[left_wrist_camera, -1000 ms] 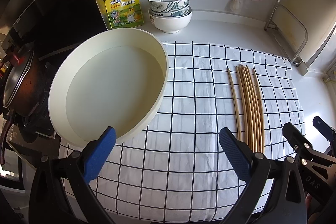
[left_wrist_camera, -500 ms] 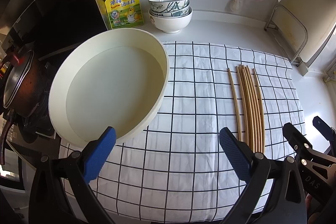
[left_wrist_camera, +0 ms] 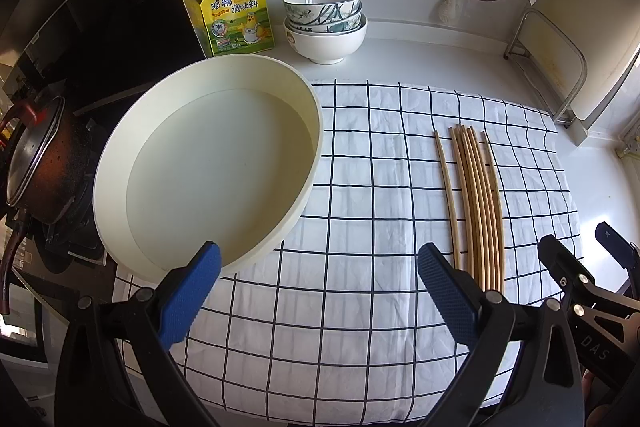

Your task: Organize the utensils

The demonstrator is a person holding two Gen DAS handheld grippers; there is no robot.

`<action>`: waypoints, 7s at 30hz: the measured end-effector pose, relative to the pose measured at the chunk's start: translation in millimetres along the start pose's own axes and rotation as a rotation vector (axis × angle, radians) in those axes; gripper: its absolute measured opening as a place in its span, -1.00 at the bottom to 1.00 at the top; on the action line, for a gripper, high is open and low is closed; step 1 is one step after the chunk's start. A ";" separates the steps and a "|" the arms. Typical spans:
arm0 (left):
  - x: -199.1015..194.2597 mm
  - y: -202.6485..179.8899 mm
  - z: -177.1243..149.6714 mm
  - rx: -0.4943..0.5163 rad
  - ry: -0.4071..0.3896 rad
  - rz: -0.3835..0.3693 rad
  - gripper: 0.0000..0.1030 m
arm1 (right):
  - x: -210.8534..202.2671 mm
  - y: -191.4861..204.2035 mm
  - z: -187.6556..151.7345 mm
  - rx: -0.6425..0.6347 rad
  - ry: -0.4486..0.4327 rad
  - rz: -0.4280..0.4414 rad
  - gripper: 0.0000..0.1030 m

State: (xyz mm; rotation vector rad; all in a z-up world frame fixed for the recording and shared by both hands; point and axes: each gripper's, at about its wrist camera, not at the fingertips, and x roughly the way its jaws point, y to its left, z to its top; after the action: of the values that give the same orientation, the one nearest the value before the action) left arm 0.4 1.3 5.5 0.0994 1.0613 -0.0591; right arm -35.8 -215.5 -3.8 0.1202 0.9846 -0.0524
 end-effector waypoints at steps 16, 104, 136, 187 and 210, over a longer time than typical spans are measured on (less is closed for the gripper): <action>-0.1 0.0 -0.1 -0.001 0.000 0.000 0.88 | -0.7 0.3 0.3 -0.001 0.001 0.000 0.84; 141.1 -102.6 -9.4 0.067 0.116 -0.059 0.88 | 139.2 -76.6 -5.0 -0.081 0.123 -0.050 0.82; 85.0 -90.6 -1.3 0.153 0.080 -0.237 -0.86 | 86.9 -44.7 5.6 -0.058 0.074 0.108 -0.87; 91.3 200.2 54.6 -0.121 -0.017 -0.118 -0.86 | 134.1 278.6 75.5 -0.269 0.146 0.386 -0.87; 116.6 212.5 48.2 -0.155 0.051 -0.069 -0.18 | 145.1 264.5 73.6 -0.243 0.161 0.341 -0.62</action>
State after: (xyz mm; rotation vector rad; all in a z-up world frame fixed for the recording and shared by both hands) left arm 119.5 207.1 -61.8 -0.0766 1.1164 -0.0366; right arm 131.4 39.1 -63.8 0.0683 1.1117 0.3940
